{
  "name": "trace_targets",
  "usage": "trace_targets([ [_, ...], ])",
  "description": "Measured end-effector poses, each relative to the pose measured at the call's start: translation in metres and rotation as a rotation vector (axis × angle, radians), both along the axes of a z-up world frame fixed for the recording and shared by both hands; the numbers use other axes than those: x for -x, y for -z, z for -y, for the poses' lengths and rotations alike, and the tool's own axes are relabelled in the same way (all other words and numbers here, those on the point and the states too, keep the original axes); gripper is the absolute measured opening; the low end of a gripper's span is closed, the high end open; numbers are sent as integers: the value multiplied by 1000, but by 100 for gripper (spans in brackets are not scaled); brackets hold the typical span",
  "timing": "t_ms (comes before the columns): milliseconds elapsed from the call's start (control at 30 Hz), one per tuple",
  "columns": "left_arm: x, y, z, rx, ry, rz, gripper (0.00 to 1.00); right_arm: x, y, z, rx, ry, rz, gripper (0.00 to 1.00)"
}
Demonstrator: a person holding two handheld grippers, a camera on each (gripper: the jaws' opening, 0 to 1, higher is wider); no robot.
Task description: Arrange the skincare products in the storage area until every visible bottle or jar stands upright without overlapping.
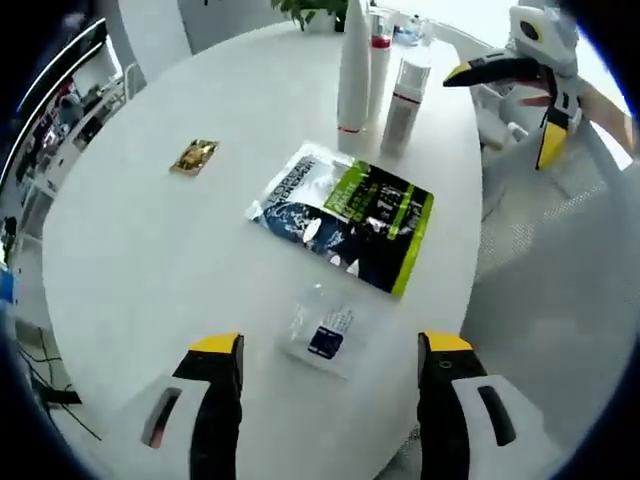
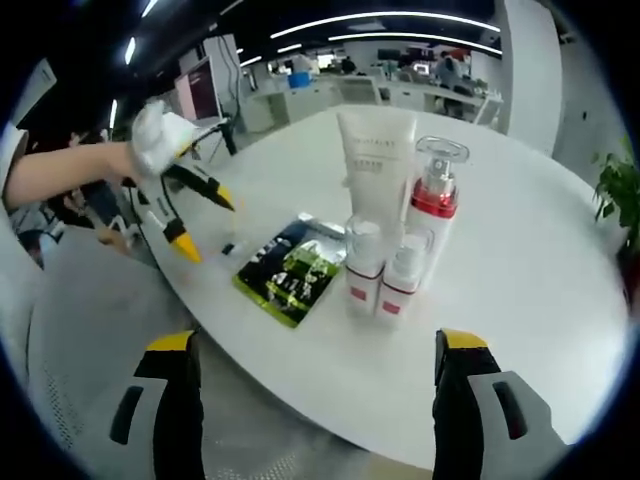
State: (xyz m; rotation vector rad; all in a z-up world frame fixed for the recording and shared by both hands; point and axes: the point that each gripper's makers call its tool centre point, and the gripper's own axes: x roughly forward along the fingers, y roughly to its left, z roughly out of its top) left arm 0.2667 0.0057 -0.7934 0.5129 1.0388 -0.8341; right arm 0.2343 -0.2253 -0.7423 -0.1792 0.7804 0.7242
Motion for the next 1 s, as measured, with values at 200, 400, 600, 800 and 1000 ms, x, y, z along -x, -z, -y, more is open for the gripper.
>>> trace_targets([
  [200, 8, -4, -9, 48, -122, -2, 72, 1, 0, 0, -2, 1, 2, 97],
  [400, 24, -1, -22, 78, -224, -17, 76, 0, 0, 0, 0, -2, 4, 96],
  [600, 35, -1, -31, 120, -319, -28, 82, 0, 0, 0, -1, -4, 5, 96],
  [800, 51, 0, -31, 158, -386, -36, 84, 0, -1, -1, -4, -6, 7, 96],
  [1000, 53, -5, -39, 191, -488, 27, 84, -1, -1, -1, -1, -11, 10, 96],
])
